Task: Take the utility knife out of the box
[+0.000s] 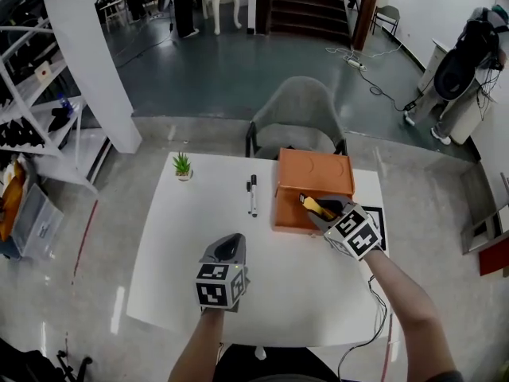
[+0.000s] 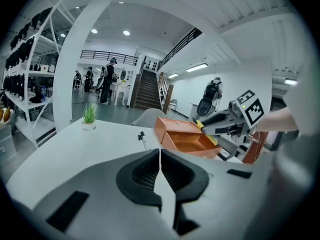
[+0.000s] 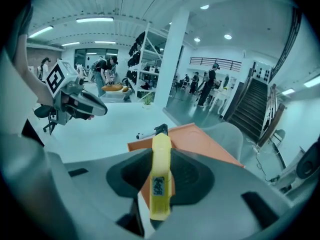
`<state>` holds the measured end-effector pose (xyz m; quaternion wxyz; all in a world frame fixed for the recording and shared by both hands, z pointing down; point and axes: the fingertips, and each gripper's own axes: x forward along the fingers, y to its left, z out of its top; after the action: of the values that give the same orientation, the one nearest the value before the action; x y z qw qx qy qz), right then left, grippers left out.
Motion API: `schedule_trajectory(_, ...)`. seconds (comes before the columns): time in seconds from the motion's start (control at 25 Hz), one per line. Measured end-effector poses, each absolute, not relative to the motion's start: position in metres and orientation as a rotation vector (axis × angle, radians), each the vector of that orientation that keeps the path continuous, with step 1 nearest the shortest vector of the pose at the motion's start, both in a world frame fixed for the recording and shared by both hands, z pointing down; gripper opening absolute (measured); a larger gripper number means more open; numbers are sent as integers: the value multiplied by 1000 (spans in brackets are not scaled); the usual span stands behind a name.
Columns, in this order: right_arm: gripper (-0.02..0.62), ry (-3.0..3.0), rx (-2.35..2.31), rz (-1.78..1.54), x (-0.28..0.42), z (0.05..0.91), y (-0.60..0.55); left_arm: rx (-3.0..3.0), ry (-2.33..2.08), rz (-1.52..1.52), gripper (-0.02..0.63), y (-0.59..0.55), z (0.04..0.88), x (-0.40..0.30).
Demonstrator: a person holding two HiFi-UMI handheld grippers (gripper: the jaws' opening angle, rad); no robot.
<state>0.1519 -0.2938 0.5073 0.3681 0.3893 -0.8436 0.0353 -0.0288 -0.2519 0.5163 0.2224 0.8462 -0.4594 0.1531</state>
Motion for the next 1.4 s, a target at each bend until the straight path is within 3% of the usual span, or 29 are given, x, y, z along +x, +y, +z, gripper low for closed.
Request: schedule_trajectory(1.4,114,-2314,1718,373,171,444,-173,2518,-1035,436,15,-232,497,7)
